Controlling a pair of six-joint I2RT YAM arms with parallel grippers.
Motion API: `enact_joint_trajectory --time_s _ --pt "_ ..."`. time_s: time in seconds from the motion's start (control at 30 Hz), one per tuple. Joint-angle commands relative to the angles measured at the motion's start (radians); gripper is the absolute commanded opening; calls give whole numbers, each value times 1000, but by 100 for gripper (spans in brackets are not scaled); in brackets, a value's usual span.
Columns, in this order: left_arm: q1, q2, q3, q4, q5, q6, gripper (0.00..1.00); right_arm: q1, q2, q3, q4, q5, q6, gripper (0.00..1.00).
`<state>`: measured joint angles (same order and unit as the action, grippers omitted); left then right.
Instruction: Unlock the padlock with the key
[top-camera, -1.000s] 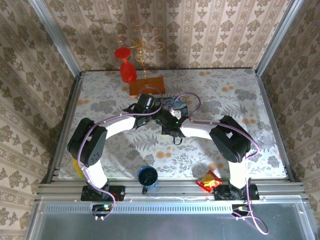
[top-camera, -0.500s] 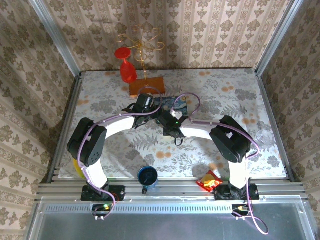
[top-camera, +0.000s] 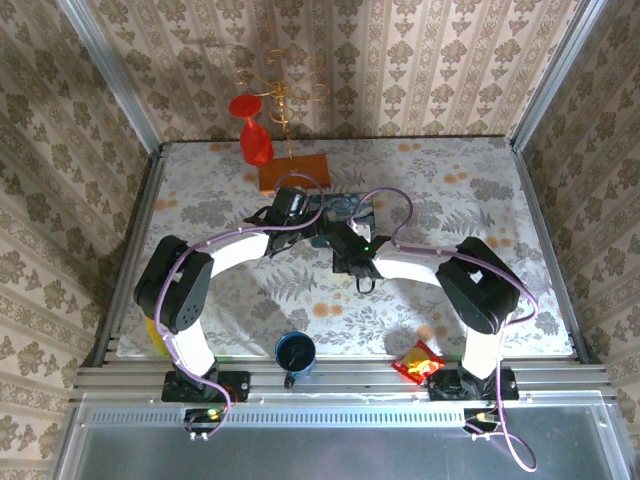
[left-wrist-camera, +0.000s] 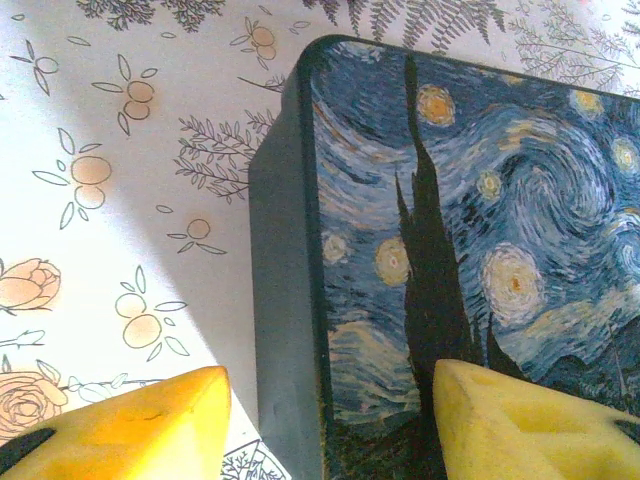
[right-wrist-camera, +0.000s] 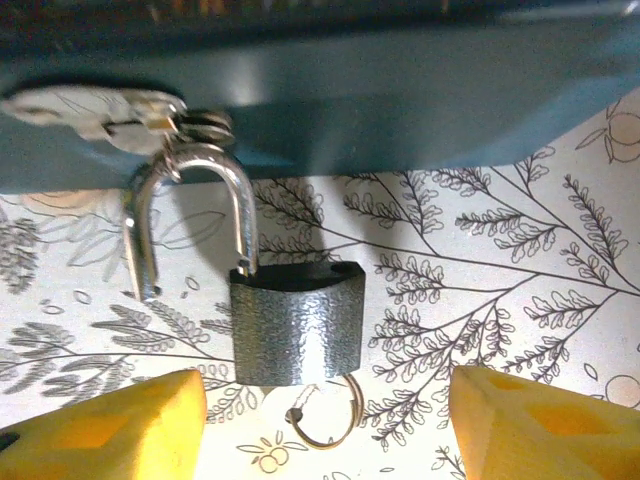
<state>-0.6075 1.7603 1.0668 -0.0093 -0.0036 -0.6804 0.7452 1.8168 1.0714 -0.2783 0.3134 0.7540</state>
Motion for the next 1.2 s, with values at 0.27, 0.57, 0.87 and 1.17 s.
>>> enact_joint_trajectory --time_s 0.27,0.57,0.87,1.17 --pt "15 -18 -21 -74 -13 -1 56 -51 -13 -14 93 -105 -43 79" --pt "15 -18 -19 -72 -9 -2 56 -79 24 -24 156 -170 -53 71" --pt "15 -17 -20 -66 -10 -5 56 -79 19 -11 97 -132 -88 72" --pt "15 -16 -15 -64 -10 -7 55 -68 66 47 21 -109 -121 59"
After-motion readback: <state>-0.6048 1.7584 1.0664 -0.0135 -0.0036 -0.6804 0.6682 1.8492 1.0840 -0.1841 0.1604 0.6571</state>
